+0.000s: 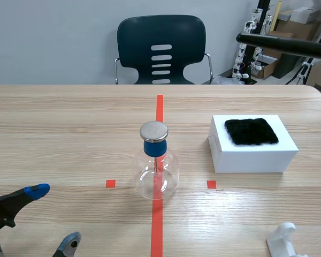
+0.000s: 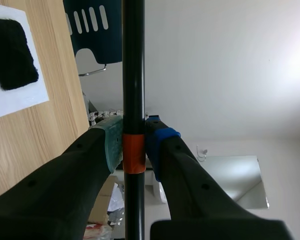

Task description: Do the electroscope experiment. move the rod toward and away from the electroscope

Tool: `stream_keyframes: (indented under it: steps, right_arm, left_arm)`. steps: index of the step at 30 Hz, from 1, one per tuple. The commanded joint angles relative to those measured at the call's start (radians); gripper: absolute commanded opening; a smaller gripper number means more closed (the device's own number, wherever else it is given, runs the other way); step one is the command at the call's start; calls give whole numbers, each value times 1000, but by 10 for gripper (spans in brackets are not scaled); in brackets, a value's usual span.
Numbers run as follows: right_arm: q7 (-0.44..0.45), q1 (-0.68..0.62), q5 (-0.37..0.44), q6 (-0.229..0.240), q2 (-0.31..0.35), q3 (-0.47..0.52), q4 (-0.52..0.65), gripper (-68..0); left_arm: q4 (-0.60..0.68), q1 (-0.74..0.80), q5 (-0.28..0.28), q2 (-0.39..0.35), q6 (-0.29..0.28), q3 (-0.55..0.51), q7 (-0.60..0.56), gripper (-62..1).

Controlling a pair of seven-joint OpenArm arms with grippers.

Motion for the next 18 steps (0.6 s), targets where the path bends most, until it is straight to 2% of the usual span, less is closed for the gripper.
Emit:
stream_keyframes:
  steps: [1,18]
  right_arm:
    - [3,6,18,-3,-6,3,17,-662]
    - [0,7,10,2,-22,3,17,-660]
  left_arm:
    - [10,-5,-6,2,-1,1,-18,14]
    - [10,-5,-6,2,-1,1,-18,14]
